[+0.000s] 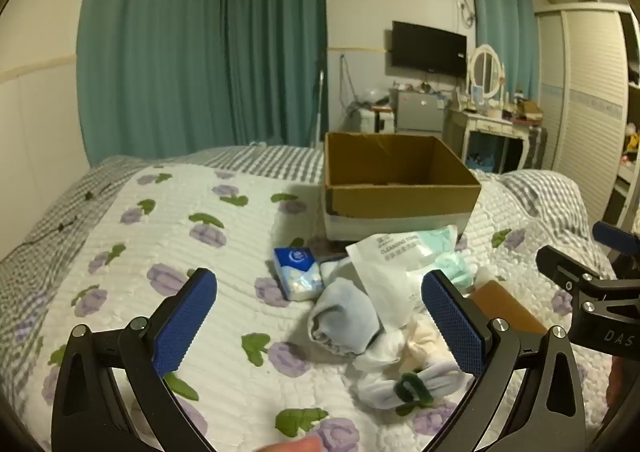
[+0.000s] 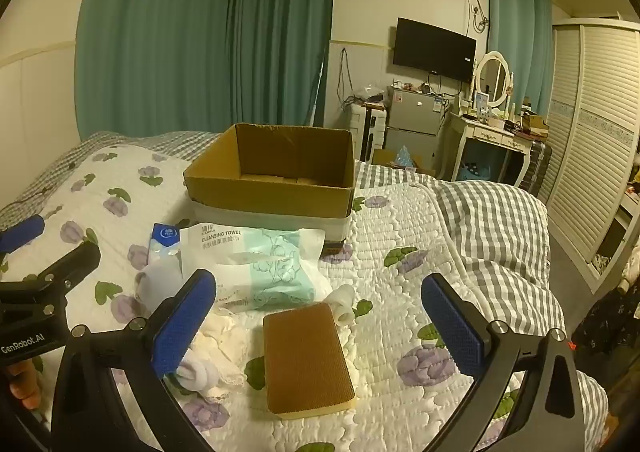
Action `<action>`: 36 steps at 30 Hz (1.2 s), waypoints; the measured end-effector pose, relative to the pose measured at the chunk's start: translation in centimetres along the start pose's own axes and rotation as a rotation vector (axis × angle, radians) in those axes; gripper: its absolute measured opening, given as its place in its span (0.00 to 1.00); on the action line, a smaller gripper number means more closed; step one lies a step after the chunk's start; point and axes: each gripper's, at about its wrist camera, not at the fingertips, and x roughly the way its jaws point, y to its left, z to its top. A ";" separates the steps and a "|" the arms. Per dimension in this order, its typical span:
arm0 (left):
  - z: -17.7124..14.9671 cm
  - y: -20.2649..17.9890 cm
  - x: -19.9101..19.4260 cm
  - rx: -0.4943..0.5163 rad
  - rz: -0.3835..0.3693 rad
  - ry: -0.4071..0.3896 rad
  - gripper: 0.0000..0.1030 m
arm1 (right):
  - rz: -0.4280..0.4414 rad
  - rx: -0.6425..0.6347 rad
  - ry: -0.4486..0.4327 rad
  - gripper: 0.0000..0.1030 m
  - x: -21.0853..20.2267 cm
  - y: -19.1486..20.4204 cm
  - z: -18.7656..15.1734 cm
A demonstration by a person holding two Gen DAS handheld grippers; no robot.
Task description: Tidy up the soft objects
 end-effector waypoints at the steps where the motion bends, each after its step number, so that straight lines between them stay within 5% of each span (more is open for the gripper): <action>1: 0.0 0.0 0.0 -0.005 0.003 -0.001 1.00 | 0.000 -0.001 -0.001 1.00 0.0 0.0 0.0; 36: 0.0 0.5 -0.1 -0.026 -0.018 -0.002 1.00 | -0.003 -0.014 0.014 1.00 0.4 0.2 -0.6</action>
